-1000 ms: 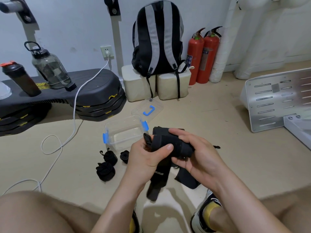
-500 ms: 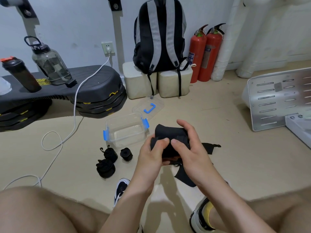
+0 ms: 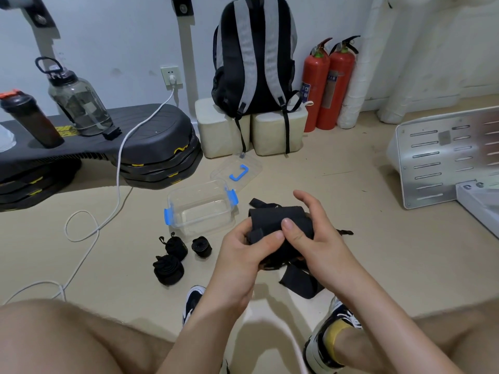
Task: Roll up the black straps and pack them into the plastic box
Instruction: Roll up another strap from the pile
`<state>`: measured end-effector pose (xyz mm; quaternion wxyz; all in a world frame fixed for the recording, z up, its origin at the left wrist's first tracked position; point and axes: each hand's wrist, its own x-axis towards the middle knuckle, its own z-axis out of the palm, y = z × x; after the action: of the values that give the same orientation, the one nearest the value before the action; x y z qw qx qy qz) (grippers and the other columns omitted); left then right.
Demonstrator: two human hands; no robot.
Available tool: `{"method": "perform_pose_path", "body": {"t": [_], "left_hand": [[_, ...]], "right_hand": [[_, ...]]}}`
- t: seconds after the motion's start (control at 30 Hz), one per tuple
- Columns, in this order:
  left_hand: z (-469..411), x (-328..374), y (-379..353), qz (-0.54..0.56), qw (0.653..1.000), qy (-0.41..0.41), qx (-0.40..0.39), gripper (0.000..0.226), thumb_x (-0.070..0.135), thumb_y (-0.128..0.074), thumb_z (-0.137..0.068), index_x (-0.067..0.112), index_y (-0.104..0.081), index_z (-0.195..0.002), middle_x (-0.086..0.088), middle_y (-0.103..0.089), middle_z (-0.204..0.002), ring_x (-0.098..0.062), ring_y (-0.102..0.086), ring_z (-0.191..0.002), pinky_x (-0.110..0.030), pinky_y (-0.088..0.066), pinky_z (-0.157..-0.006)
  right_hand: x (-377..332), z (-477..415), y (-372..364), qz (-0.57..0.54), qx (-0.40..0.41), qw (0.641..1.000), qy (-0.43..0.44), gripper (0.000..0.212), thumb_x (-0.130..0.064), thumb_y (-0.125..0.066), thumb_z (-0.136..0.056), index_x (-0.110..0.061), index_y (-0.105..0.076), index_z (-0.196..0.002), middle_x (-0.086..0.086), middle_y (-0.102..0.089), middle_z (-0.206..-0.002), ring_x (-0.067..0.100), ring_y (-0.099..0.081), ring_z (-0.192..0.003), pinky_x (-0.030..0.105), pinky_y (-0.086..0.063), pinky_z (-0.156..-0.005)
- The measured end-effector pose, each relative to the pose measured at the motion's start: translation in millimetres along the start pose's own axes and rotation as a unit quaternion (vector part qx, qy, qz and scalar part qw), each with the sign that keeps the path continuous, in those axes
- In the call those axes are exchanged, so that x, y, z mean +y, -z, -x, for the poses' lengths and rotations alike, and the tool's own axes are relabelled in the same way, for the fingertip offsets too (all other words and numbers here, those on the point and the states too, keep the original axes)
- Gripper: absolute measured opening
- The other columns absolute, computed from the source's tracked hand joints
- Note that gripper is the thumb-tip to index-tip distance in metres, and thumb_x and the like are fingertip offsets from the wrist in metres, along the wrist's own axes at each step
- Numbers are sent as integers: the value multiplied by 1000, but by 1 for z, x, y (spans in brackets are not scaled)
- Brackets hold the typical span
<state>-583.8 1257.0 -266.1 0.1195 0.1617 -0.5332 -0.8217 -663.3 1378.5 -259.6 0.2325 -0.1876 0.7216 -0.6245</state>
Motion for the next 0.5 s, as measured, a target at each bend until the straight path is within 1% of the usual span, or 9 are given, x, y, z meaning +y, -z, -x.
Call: {"method": "perform_pose_path", "body": {"t": [0.07, 0.1, 0.17, 0.23, 0.27, 0.3, 0.33, 0.4, 0.5], "left_hand": [[-1, -3, 1, 8, 1000, -21, 8, 34, 8, -69, -79, 8, -72, -113, -20, -73, -108, -33, -71, -102, -38, -57, -84], [-1, -4, 2, -2, 999, -33, 18, 32, 9, -69, -79, 11, -73, -111, -19, -74, -107, -34, -70, -103, -41, -57, -87], [0, -3, 3, -27, 998, -52, 31, 30, 10, -70, -79, 17, -76, -107, -16, -75, -105, -33, -71, -103, -42, -57, -88], [0, -1, 4, -50, 997, -58, 29, 27, 11, -71, -78, 20, -78, -103, -12, -76, -102, -26, -72, -99, -33, -58, -82], [0, 1, 5, -57, 997, -55, 23, 26, 12, -71, -78, 20, -78, -102, -11, -76, -102, -24, -72, -98, -30, -57, -80], [0, 2, 6, -64, 997, -49, 17, 26, 14, -71, -79, 19, -77, -103, -10, -76, -102, -23, -72, -99, -28, -56, -79], [0, 2, 7, -73, 996, -44, 10, 27, 16, -70, -80, 19, -76, -105, -9, -76, -103, -23, -72, -100, -28, -56, -79], [0, 4, 10, -96, 995, -37, -7, 31, 19, -71, -81, 19, -73, -112, -6, -75, -106, -21, -71, -100, -27, -55, -79], [1, 9, 12, -108, 993, -29, -40, 51, 14, -80, -70, 18, -66, -119, 1, -74, -101, -13, -70, -89, -20, -53, -71]], "right_hand": [[1, 0, -2, -23, 0, 999, -35, 71, -53, -70, -84, -39, -36, -145, -4, -69, -117, 15, -67, -109, 40, -52, -99], [1, 1, -4, -53, -3, 997, -59, 70, -50, -74, -83, -32, -42, -142, -1, -71, -116, 17, -69, -107, 44, -52, -99], [1, 1, -2, -140, -29, 984, -103, 56, -40, -83, -77, -16, -62, -124, 7, -74, -107, 22, -72, -97, 46, -55, -94], [-3, 2, 1, -199, -68, 969, -130, 36, -33, -81, -72, -9, -72, -98, 7, -73, -89, 19, -69, -80, 34, -54, -77], [-4, 3, 2, -199, -82, 967, -136, 29, -33, -78, -71, -11, -73, -90, 3, -70, -80, 14, -65, -72, 27, -50, -67], [-4, 3, 3, -189, -85, 969, -136, 25, -33, -77, -72, -13, -74, -88, 0, -66, -75, 11, -61, -66, 23, -45, -60], [-4, 3, 4, -173, -79, 973, -128, 23, -32, -75, -76, -15, -74, -91, -2, -65, -74, 9, -58, -64, 21, -42, -55], [-4, 3, 3, -143, -55, 983, -100, 20, -27, -71, -86, -19, -74, -105, -2, -67, -80, 9, -58, -65, 21, -40, -51], [-5, 2, -1, -154, -18, 983, -95, 22, -25, -66, -93, -20, -67, -115, 3, -72, -91, 13, -62, -66, 22, -41, -47]]}}
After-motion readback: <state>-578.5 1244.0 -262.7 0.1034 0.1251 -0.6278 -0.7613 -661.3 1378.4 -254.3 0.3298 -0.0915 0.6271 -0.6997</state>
